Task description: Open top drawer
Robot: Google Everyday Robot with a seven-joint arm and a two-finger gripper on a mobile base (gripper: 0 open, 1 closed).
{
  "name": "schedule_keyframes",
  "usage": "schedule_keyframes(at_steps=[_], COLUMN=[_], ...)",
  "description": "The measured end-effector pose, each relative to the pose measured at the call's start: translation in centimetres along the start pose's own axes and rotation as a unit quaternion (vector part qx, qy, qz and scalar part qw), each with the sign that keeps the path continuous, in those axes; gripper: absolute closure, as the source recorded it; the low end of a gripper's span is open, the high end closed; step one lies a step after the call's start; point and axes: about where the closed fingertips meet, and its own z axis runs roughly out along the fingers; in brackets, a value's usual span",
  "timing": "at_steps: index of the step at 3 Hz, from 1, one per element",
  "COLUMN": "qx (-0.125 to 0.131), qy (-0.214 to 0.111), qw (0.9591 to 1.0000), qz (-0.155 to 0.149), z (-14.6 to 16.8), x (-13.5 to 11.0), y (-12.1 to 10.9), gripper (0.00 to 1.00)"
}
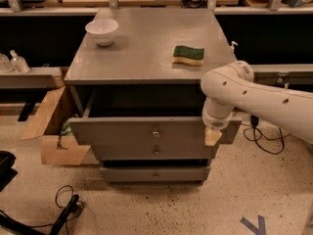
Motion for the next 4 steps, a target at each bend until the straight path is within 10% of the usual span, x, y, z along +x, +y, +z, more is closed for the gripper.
schedule_keyframes(at_steps=[2,4], qx=[0.006,0.012], qy=[0.016,0.027], qw=[0.9998,0.9991], qz=[0.002,0.03], z=[-1.2,-1.7], x=[-1.0,-0.8], y=[2.0,4.3], gripper=[0.96,1.0])
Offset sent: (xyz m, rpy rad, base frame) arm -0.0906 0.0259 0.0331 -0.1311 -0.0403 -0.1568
